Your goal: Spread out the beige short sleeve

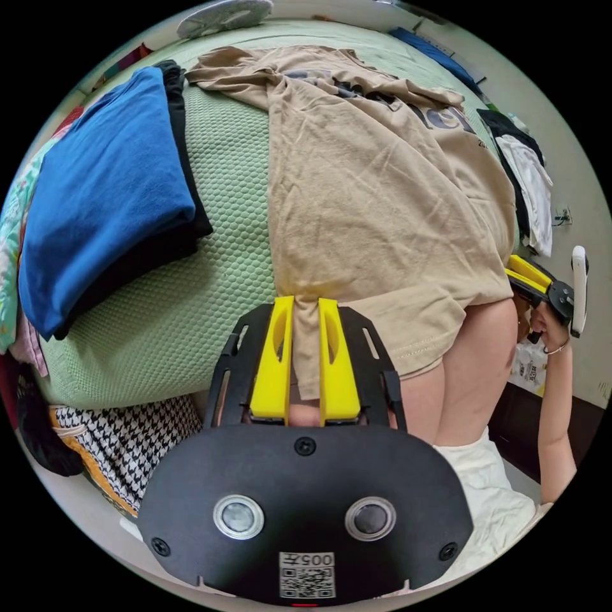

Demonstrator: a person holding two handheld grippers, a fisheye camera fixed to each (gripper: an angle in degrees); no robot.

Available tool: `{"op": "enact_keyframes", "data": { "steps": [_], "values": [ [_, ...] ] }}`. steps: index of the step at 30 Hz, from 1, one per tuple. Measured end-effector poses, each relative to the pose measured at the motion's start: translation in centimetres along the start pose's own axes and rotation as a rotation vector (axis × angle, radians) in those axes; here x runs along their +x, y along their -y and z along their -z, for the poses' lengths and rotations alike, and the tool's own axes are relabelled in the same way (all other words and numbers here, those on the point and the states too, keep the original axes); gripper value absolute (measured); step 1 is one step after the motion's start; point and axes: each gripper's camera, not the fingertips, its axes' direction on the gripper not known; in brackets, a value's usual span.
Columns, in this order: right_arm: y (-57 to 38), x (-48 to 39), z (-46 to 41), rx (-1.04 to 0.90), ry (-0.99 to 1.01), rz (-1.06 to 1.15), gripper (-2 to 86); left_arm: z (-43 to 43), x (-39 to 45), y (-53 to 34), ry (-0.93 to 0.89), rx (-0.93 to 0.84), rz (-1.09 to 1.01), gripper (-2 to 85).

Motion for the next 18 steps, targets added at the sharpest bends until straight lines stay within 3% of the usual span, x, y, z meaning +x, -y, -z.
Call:
{"op": "enact_keyframes", "data": {
  "steps": [4, 10, 18],
  "values": [
    [-0.7, -0.1, 0.3, 0.002, -0.017, 0.013, 9.5, 0.2, 1.0, 0.9, 0.046, -0.033, 0.005, 6.9],
    [-2.4, 1.2, 2.1, -0.012, 0.090, 0.012, -1.0, 2.0, 1.2, 0.0, -0.006, -0.005, -0.013, 2.1],
    [-6.7, 5.6, 15.5, 0.197, 0.209, 0.038, -1.6, 13.4, 0.6, -4.7, -0.075, 0.197, -0.135, 0.8]
  ]
}}
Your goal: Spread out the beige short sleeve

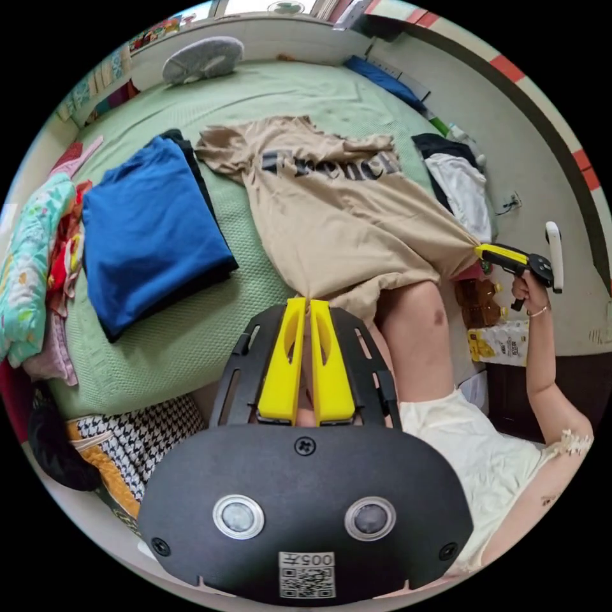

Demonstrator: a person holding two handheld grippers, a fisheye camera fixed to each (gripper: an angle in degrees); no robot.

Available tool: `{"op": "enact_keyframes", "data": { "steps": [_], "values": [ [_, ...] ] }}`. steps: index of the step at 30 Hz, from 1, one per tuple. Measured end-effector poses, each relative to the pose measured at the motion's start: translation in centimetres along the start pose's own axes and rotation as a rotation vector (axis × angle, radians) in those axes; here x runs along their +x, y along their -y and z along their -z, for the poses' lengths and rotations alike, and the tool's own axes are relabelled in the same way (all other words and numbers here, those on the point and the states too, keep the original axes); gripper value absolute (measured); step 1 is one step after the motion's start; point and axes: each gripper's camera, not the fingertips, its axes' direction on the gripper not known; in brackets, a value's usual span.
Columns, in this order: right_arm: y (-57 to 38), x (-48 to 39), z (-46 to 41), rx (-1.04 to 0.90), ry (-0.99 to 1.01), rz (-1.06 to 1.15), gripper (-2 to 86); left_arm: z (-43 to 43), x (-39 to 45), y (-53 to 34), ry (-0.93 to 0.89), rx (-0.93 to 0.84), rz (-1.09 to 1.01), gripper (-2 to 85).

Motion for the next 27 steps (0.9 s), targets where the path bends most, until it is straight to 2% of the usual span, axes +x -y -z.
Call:
{"op": "enact_keyframes", "data": {
  "steps": [4, 7, 12, 15, 21, 27],
  "values": [
    [-2.0, -0.1, 7.2, 0.039, 0.041, 0.065, -1.6, 6.4, 0.3, -3.1, 0.035, 0.037, -0.062, 0.7],
    [-3.6, -0.4, 8.7, -0.023, 0.115, 0.105, -1.6, 8.3, 0.2, -5.5, 0.028, 0.019, -0.062, 0.8],
    [-5.6, -0.8, 6.8, -0.110, 0.194, 0.121, -1.5, 6.3, -1.6, -7.8, -0.086, -0.024, 0.009, 1.0],
    [-5.0, -0.9, 3.7, -0.171, 0.091, 0.116, -0.9, 3.8, -3.1, -6.7, -0.120, -0.055, 0.065, 1.0],
    [1.7, 0.4, 1.8, -0.055, -0.065, 0.089, 6.2, 2.0, -2.3, 2.9, -0.063, 0.009, -0.004, 1.9],
    [12.8, 2.9, -3.2, 0.042, -0.124, 0.021, 10.6, -1.8, -0.8, 17.8, 0.010, 0.141, -0.067, 4.8]
  ]
}}
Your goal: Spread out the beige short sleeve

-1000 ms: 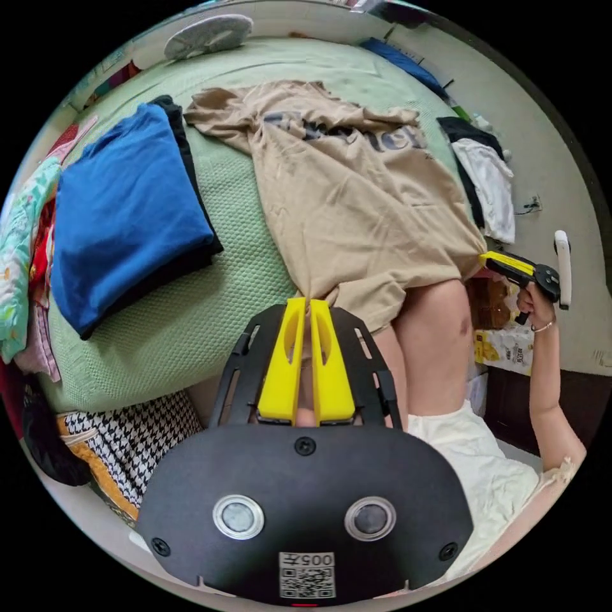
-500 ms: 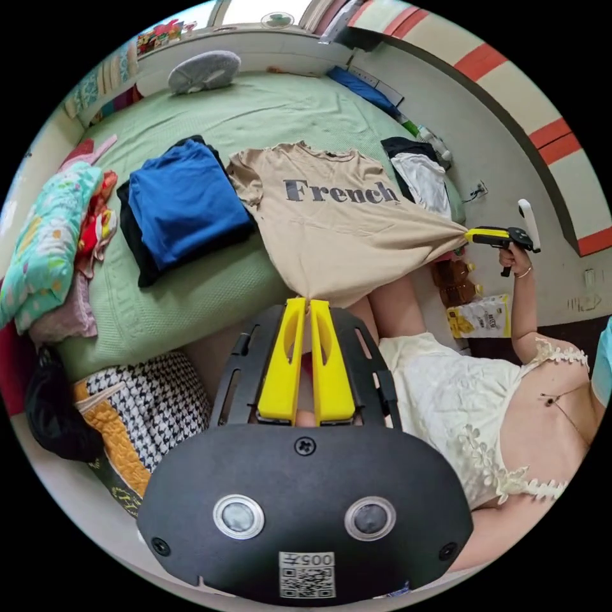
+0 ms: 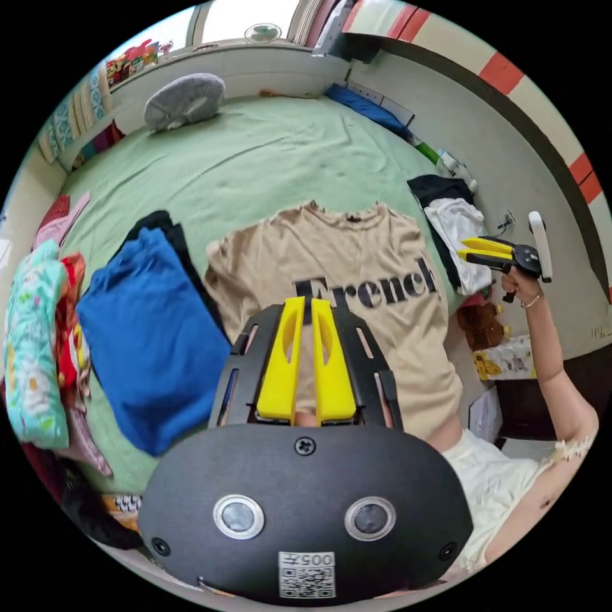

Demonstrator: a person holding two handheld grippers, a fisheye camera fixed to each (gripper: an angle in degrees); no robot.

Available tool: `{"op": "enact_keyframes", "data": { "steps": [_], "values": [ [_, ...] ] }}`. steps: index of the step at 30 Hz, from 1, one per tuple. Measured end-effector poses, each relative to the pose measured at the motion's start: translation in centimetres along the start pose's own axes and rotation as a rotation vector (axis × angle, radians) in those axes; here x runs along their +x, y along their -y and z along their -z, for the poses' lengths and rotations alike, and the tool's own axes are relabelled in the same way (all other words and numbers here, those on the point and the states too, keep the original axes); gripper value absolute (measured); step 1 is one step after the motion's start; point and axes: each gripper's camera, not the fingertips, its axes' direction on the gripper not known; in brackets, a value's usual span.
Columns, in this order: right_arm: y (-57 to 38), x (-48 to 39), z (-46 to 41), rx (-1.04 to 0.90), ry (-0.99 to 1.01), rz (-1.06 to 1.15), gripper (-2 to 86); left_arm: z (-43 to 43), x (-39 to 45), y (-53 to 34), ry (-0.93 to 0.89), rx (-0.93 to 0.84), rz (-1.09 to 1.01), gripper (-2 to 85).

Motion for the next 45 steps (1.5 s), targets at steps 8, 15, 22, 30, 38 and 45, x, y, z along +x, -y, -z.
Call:
{"op": "enact_keyframes", "data": {
  "steps": [8, 15, 22, 30, 38, 45],
  "values": [
    [10.2, 2.4, -10.8, -0.147, 0.012, -0.130, 11.6, -12.4, -1.8, 12.1, 0.151, -0.187, 0.126, 10.4],
    [11.4, 1.5, -13.8, -0.163, -0.021, -0.144, 6.8, -15.0, -2.0, 13.3, 0.185, -0.244, 0.119, 7.9],
    [16.0, 1.0, -7.5, -0.067, 0.010, -0.104, -1.6, -9.0, -3.8, 14.9, 0.158, -0.166, 0.156, 1.0],
    [28.1, -0.1, 1.7, 0.170, -0.083, -0.216, -0.4, 0.9, -7.6, 19.5, 0.270, 0.102, 0.310, 3.8],
    [17.8, -6.2, -6.7, -0.028, -0.015, 0.023, 2.6, -4.6, -7.6, 10.9, 0.223, -0.089, 0.229, 4.5],
    [-1.8, -4.8, -7.9, -0.152, 0.033, 0.112, 7.6, -6.5, -4.3, -4.3, 0.074, -0.203, 0.144, 4.6]
  ]
}}
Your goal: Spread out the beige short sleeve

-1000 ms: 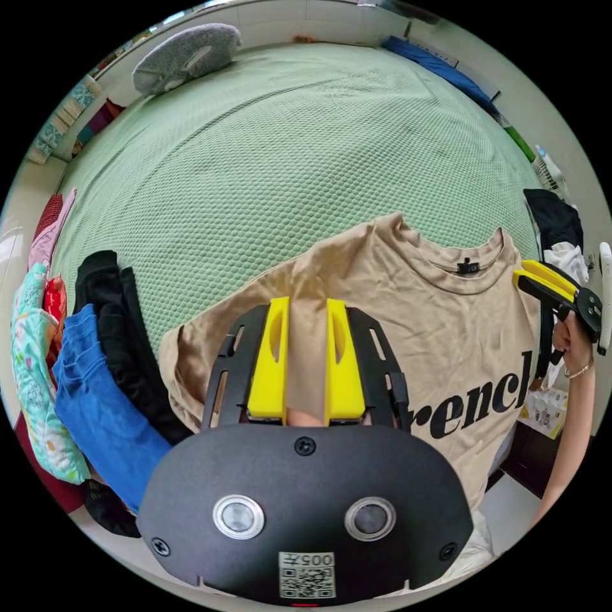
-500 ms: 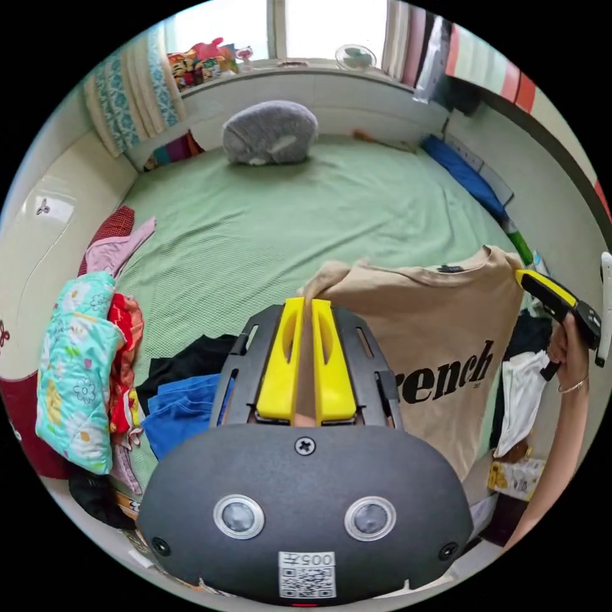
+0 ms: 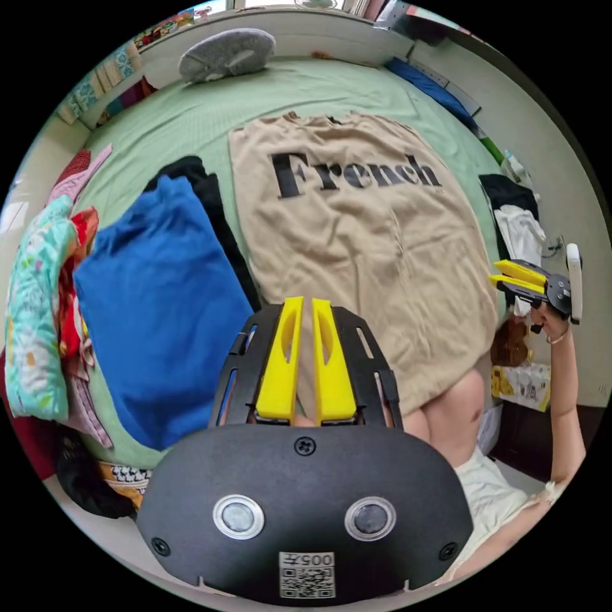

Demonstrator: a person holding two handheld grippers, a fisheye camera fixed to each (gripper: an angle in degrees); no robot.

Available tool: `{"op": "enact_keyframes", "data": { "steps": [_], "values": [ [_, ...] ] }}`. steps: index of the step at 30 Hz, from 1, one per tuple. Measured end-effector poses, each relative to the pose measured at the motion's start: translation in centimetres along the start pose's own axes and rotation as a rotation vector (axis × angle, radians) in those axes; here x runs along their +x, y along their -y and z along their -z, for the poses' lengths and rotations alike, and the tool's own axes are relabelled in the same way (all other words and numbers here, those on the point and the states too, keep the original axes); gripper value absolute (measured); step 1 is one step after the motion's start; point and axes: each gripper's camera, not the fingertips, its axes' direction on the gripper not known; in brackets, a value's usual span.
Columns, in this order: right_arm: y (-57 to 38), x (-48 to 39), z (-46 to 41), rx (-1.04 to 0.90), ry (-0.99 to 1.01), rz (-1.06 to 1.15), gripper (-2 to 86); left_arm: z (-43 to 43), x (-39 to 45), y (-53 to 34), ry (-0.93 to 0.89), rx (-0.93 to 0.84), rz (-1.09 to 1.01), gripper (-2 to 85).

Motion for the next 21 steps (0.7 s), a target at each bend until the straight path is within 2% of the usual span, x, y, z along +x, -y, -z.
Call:
{"op": "enact_keyframes", "data": {
  "steps": [2, 8, 13, 16, 18, 21],
  "values": [
    [-5.4, -0.1, 0.4, 0.021, 0.031, -0.049, 8.9, -0.8, 0.2, -5.1, -0.015, 0.017, 0.040, 4.4],
    [-11.9, -1.9, -1.7, 0.012, -0.048, -0.268, 9.4, -4.1, 1.3, -12.8, 0.028, -0.016, 0.144, 4.5],
    [-14.1, -3.6, -2.0, 0.093, -0.029, -0.369, 8.1, -5.9, 1.0, -15.9, -0.033, -0.008, 0.243, 5.2],
    [-14.0, -3.1, -3.3, 0.071, -0.005, -0.415, 8.0, -7.3, 1.5, -16.8, 0.060, -0.031, 0.225, 6.3],
    [-13.8, -2.9, -4.2, 0.065, 0.037, -0.423, 7.5, -8.9, 1.6, -17.1, 0.061, -0.068, 0.217, 7.0],
    [-14.0, -3.2, -5.5, 0.068, 0.041, -0.418, 6.1, -9.4, 1.8, -18.2, 0.085, -0.033, 0.240, 7.4]
  ]
}}
